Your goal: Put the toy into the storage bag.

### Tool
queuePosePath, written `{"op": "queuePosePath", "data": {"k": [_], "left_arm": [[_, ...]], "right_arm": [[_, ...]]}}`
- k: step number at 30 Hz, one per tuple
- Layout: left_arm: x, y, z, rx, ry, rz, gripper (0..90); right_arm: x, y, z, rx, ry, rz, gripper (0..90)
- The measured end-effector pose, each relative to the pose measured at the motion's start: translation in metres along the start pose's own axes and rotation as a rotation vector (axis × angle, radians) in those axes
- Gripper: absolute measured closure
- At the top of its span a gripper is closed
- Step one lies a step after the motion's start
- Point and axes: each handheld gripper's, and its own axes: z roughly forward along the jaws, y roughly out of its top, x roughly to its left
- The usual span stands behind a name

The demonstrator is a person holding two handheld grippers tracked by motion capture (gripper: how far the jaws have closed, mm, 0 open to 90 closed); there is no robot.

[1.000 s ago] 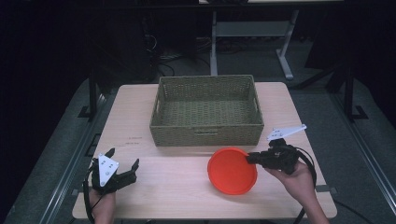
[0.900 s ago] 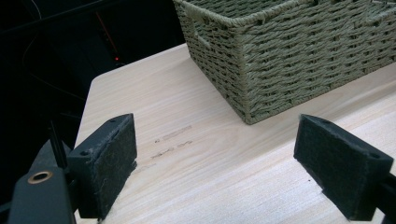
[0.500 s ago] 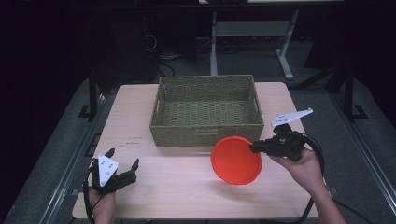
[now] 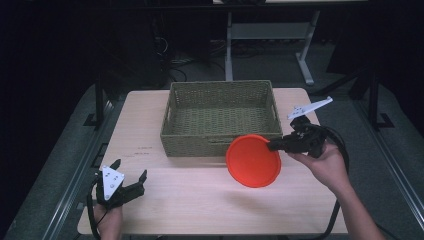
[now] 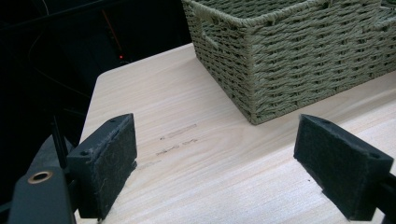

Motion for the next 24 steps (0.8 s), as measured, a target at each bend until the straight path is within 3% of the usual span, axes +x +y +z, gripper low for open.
{"op": "queuePosePath", "data": {"k": [7,13,24], "left_arm": [[0.001,-0.001,-0.001,-0.002,0.001,-0.015,12.7],[0.001,0.0,-0.001,0.0,0.0,-0.004,12.7],[0.002,-0.001,0.0,0.002,-0.006,-0.008,12.7]], "right_arm": [[-0.001,0.019,-0.005,-0.007,0.017,-0.009,82.1],[-0.006,0.033,-0.008,-0.019,0.034,0.008,82.1],[-0.013,0.06,-0.014,-0.043,0.012,0.019,82.0]]}}
